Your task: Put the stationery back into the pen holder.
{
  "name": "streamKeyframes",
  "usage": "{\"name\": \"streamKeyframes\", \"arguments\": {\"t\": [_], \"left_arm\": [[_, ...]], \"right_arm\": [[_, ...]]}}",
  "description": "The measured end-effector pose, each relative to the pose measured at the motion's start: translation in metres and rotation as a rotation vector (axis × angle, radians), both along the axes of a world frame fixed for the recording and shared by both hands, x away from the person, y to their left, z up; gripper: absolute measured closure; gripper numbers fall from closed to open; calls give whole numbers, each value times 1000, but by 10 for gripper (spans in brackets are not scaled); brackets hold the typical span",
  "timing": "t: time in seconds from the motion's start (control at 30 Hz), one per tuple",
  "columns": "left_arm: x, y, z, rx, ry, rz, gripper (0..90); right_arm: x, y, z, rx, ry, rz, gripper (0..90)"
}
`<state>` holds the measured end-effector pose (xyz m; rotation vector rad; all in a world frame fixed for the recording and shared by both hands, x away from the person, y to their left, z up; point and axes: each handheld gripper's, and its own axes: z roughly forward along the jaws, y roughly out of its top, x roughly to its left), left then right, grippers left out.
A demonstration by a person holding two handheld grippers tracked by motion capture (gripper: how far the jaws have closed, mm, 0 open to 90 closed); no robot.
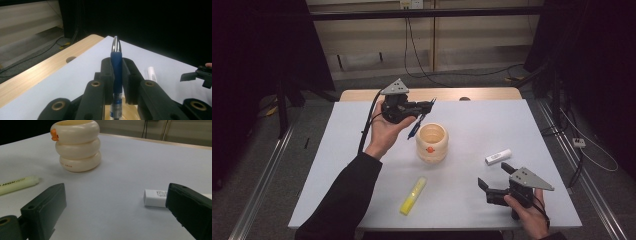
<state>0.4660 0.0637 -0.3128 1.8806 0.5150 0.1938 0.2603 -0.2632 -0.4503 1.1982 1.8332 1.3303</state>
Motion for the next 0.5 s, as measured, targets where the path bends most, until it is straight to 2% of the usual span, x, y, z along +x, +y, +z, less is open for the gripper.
{"name": "streamKeyframes", "arguments": {"t": [0.27, 0.5], "left_arm": [[10, -15, 2, -11, -22, 1, 807], [19, -33, -2, -17, -21, -4, 807]], "right_arm": [[-3, -1, 0, -5, 0, -8, 30], [-8, -4, 1, -6, -1, -24, 30]]}}
